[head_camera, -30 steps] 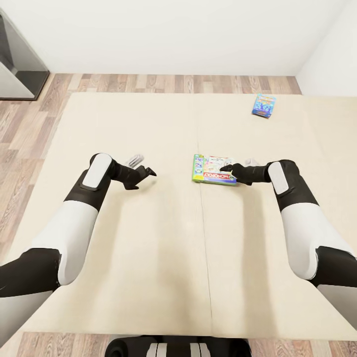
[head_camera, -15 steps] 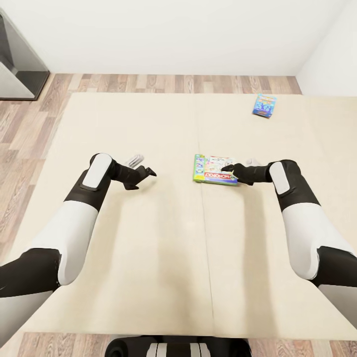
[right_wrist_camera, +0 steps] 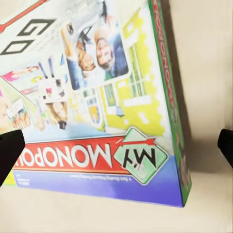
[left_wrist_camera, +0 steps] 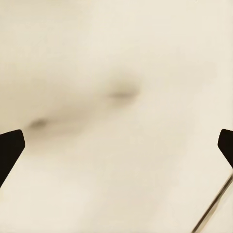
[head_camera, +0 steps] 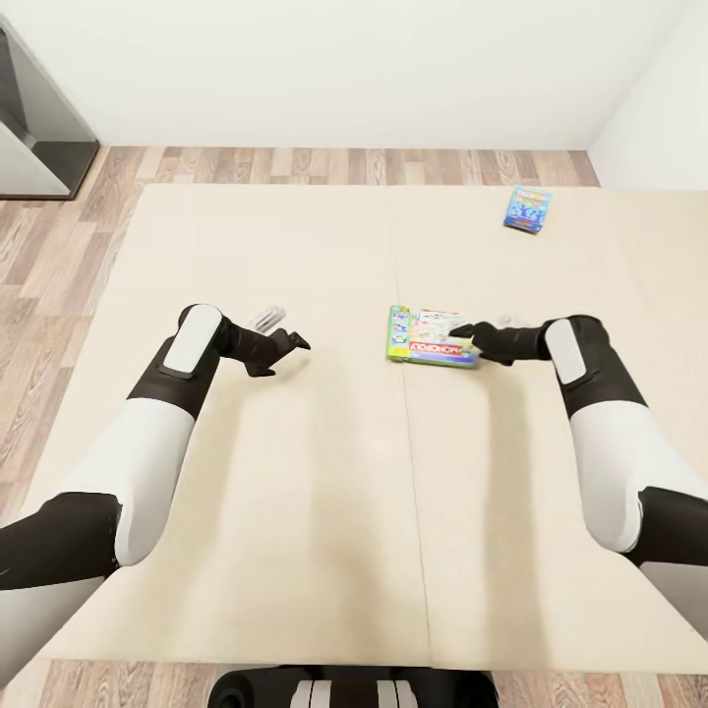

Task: Put all the toys in the child's room - the three board games (two on the bed and one on the table), the two jigsaw puzzles on the table, and the tennis ball on the table - inside the toy box on the table in the child's room.

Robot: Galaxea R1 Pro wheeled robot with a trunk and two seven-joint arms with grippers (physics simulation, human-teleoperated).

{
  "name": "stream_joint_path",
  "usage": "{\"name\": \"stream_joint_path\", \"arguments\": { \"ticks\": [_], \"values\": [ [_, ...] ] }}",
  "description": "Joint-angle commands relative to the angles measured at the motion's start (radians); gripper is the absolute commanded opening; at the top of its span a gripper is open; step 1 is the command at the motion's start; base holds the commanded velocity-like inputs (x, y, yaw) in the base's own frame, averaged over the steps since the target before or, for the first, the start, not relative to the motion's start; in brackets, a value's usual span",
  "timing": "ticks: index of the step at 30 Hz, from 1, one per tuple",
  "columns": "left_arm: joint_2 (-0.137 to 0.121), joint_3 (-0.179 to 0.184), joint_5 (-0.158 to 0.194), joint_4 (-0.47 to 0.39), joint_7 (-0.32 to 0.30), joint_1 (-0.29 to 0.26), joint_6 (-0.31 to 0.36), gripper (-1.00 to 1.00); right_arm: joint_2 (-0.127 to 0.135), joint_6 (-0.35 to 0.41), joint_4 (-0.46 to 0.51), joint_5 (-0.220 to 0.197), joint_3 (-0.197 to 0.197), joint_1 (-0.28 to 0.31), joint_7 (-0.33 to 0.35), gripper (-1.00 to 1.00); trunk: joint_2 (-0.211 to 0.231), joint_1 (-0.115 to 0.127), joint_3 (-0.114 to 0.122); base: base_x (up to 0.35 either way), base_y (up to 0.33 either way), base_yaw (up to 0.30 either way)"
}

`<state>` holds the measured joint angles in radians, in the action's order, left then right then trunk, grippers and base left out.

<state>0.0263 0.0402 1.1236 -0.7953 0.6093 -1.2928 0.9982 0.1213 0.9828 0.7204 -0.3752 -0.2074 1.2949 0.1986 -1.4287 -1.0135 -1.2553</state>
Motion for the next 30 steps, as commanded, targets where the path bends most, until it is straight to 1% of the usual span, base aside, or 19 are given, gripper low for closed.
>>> {"name": "stream_joint_path", "arguments": {
  "ticks": [1, 11, 30],
  "values": [
    [0.0, 0.001, 0.01, -0.001, 0.01, 0.0, 0.0, 1.0, 0.005, -0.002, 0.0, 0.01, -0.004, 0.002, 0.01, 1.0, 0.0, 0.0, 0.0, 0.0, 0.009, 0.0],
    [0.002, 0.001, 0.011, -0.001, 0.01, 0.0, 0.0, 1.0, 0.021, -0.047, -0.001, 0.008, -0.007, 0.008, 0.008, 1.0, 0.0, 0.0, 0.0, 0.0, 0.005, 0.0],
    [0.006, 0.001, 0.011, -0.001, 0.009, 0.002, -0.001, 1.0, 0.025, -0.074, 0.0, 0.007, -0.007, 0.011, 0.014, 1.0, 0.0, 0.0, 0.0, 0.0, 0.001, 0.0]
  ]
}}
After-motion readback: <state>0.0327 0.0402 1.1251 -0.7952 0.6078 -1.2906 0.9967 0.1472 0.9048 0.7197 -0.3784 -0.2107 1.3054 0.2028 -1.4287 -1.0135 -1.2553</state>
